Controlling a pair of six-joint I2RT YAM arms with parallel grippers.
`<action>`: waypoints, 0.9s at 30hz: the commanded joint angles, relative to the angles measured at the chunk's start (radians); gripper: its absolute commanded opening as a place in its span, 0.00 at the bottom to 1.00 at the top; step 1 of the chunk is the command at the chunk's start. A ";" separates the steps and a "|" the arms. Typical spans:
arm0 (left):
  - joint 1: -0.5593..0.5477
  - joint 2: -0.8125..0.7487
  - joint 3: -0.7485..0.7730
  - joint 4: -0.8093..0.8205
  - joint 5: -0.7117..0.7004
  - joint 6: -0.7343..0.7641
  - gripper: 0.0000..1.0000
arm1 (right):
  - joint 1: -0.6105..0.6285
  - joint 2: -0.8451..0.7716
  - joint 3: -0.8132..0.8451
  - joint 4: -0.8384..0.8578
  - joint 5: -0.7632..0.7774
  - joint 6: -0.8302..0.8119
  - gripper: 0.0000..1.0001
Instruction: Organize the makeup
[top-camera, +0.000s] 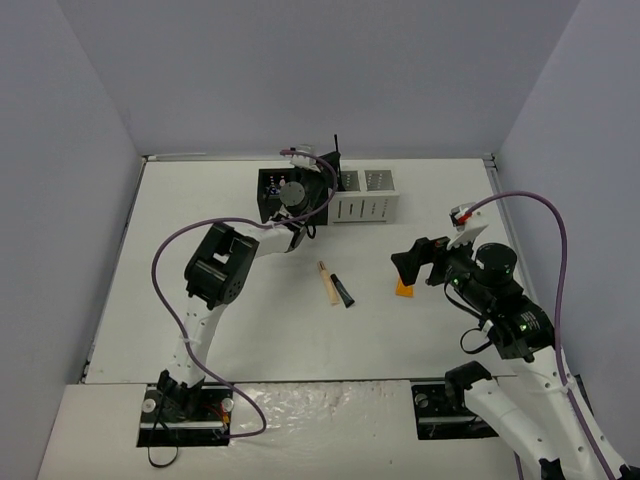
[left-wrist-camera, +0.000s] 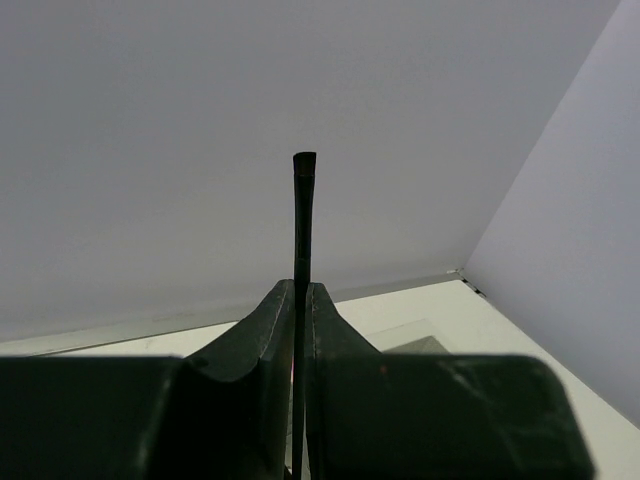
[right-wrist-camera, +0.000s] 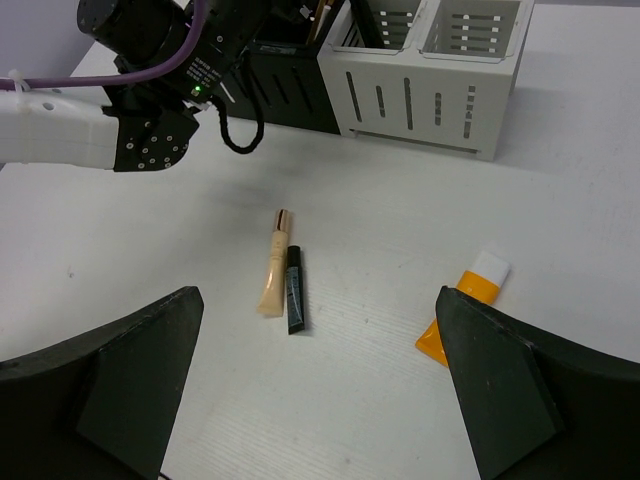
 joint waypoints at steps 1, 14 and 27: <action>-0.015 -0.047 0.022 0.213 -0.004 0.013 0.00 | -0.003 0.010 -0.007 0.076 -0.022 -0.010 1.00; -0.035 -0.127 -0.093 0.224 -0.043 0.050 0.20 | -0.003 0.051 -0.023 0.076 0.023 0.061 1.00; -0.037 -0.486 -0.283 -0.063 -0.118 0.044 0.63 | -0.003 0.212 -0.027 0.043 0.137 0.205 1.00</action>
